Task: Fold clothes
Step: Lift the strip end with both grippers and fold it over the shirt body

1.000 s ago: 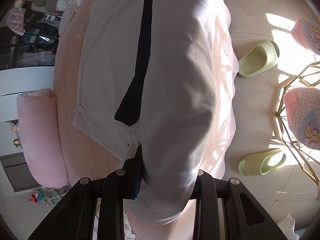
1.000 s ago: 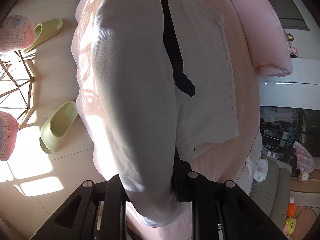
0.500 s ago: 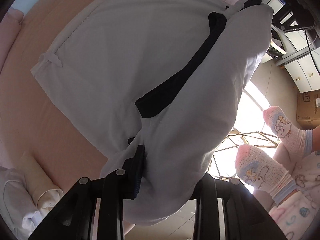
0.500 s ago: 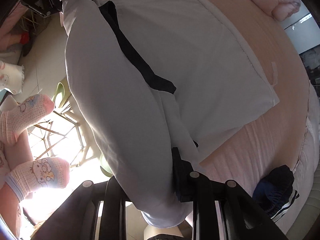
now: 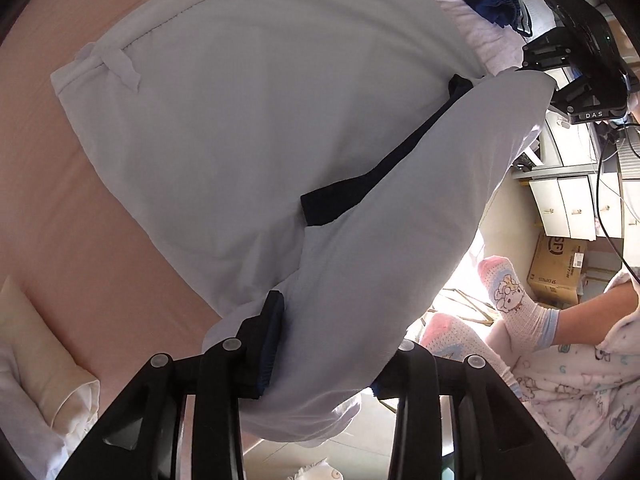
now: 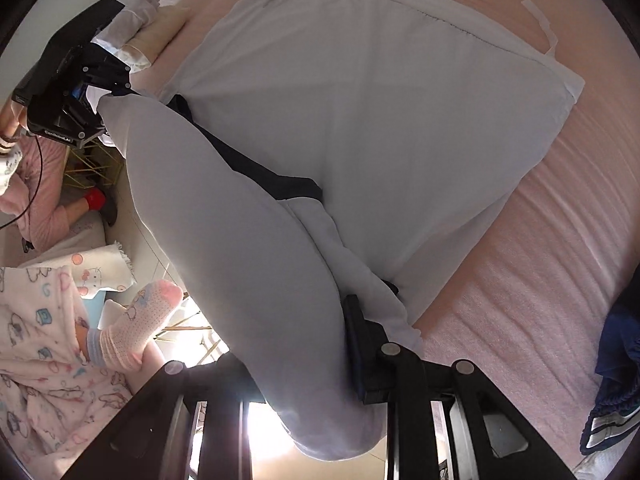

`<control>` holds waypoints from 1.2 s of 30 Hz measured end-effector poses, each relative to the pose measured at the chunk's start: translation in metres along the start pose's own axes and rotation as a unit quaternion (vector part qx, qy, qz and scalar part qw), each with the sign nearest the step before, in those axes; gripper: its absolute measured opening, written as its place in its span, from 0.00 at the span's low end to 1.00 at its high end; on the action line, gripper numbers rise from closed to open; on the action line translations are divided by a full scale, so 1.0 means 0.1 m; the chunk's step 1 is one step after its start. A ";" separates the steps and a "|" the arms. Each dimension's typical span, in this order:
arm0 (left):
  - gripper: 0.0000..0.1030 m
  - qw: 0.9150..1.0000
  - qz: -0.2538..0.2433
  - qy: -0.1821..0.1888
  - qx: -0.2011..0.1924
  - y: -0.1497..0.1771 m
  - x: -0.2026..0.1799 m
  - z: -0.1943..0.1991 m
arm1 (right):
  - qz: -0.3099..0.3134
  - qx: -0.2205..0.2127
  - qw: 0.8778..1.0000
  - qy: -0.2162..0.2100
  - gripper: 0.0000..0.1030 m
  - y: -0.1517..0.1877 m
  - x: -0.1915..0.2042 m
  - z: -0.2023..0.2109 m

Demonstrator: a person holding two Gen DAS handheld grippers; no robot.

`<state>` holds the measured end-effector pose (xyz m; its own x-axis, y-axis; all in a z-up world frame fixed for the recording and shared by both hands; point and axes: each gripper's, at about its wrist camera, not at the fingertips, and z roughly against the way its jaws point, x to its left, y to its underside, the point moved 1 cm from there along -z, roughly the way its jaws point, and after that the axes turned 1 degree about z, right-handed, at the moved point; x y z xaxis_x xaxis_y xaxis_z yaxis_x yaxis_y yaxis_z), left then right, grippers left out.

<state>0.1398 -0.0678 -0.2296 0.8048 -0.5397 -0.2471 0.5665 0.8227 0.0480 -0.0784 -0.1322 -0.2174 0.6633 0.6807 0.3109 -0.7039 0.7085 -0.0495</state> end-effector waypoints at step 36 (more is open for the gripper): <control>0.48 0.987 0.139 0.056 -0.060 0.26 0.82 0.06 | -0.103 -0.047 0.992 -0.054 0.34 0.00 -0.31 0.23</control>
<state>0.2216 -0.0921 -0.2425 0.8972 -0.2734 -0.3469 0.2970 0.9548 0.0157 -0.1050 -0.1578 -0.2055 0.7556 0.4994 0.4238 -0.5261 0.8482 -0.0615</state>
